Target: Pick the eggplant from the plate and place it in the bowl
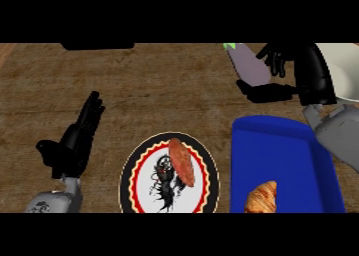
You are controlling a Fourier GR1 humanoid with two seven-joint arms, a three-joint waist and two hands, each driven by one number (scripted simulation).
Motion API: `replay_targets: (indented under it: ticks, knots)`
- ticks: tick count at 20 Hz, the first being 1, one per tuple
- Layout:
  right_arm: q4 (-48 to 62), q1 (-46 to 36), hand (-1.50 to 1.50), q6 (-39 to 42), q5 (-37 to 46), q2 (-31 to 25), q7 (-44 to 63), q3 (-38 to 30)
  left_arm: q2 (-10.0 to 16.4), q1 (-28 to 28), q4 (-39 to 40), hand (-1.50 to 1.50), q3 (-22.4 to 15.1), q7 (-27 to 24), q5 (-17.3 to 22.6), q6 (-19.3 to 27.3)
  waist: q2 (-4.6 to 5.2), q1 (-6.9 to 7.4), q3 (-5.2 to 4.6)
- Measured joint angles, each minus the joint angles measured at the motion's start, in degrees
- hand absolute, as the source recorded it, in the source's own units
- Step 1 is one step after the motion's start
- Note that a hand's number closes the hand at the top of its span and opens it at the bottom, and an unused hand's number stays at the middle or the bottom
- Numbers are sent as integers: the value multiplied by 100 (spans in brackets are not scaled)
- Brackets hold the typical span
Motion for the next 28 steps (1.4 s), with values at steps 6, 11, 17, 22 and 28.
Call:
replay_targets:
  ticks: [6, 11, 17, 22, 28]
  knots:
    - [-819, -344, 150, 238, 379, -917, 1512, -416, -23, -88, 126, 0, 3, -84, -12, -55, 47, 136, 1]
    - [-641, -618, 150, 676, 595, -1116, 2108, -966, -77, -279, 315, 0, 21, -121, -10, -98, 85, 236, 3]
    - [19, -690, 150, 1275, 875, -1062, 2133, -1490, -102, -352, 289, 0, 1, -67, -26, -157, 104, 305, 5]
    - [949, -639, 150, 1649, 1345, -1194, 1768, -1524, -128, -304, 160, 0, -68, 3, -90, -141, 123, 360, 7]
    - [2356, -687, 150, 1816, 1904, -1015, 964, -1655, -127, -244, 106, 0, -56, -47, -82, -184, 141, 404, 10]
